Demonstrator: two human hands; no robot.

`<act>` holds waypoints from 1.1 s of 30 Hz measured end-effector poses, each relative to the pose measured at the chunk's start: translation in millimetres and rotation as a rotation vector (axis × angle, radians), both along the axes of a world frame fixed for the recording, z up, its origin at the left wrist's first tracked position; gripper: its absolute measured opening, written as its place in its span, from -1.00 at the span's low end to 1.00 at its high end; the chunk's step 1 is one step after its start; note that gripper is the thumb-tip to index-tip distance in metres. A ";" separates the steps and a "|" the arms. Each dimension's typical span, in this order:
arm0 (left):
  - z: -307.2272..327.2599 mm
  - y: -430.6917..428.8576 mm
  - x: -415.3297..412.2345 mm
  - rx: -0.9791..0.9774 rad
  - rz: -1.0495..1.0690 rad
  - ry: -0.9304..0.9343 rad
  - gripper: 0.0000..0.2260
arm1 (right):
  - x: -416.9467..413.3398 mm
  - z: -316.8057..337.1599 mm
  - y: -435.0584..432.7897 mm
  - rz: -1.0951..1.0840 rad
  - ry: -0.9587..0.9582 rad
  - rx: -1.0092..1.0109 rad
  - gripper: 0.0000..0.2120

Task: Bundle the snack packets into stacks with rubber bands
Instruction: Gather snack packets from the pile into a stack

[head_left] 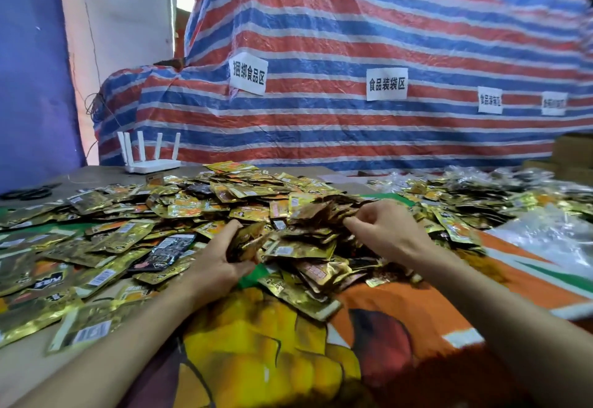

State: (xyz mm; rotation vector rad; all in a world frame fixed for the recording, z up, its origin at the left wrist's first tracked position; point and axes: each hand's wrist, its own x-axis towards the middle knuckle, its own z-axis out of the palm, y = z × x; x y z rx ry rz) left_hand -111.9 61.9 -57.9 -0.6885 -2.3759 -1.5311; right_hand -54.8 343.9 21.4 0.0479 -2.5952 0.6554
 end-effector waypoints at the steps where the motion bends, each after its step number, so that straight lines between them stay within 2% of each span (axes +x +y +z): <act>1: 0.8 -0.1 -0.9 -0.009 -0.011 -0.005 -0.65 | 2.7 5.2 21.6 -0.085 -0.084 0.071 -0.74; 5: 3.3 -1.9 -3.3 -0.014 -0.044 -0.012 -0.71 | 16.6 9.1 88.7 -0.344 -0.386 0.341 -0.87; 8: 3.6 -1.3 -3.1 -0.007 -0.067 -0.010 -0.71 | 26.2 -5.9 114.5 -0.515 -0.375 0.513 -0.92; 10: 3.2 -1.2 -3.8 -0.009 -0.079 -0.008 -0.72 | 29.1 -17.0 125.3 -0.589 -0.351 0.543 -0.93; 18: 6.7 1.5 1.6 0.087 -0.148 -0.032 -0.66 | 25.1 -27.6 140.7 -0.612 -0.313 0.374 -0.90; 24: 5.7 0.8 0.3 0.115 -0.138 -0.040 -0.66 | 30.1 -7.8 141.7 -0.628 -0.149 0.264 -0.93; 27: 5.2 0.9 -3.0 0.192 -0.088 -0.047 -0.69 | 33.3 9.1 132.7 -0.607 -0.037 0.226 -0.92; 30: 11.2 1.2 -1.6 0.329 -0.022 -0.057 -0.78 | 33.3 21.9 108.6 -0.460 0.112 0.163 -0.95; 33: 18.8 -2.0 1.5 0.493 -0.076 -0.129 -0.65 | 28.8 24.0 63.4 -0.158 0.122 -0.028 -0.97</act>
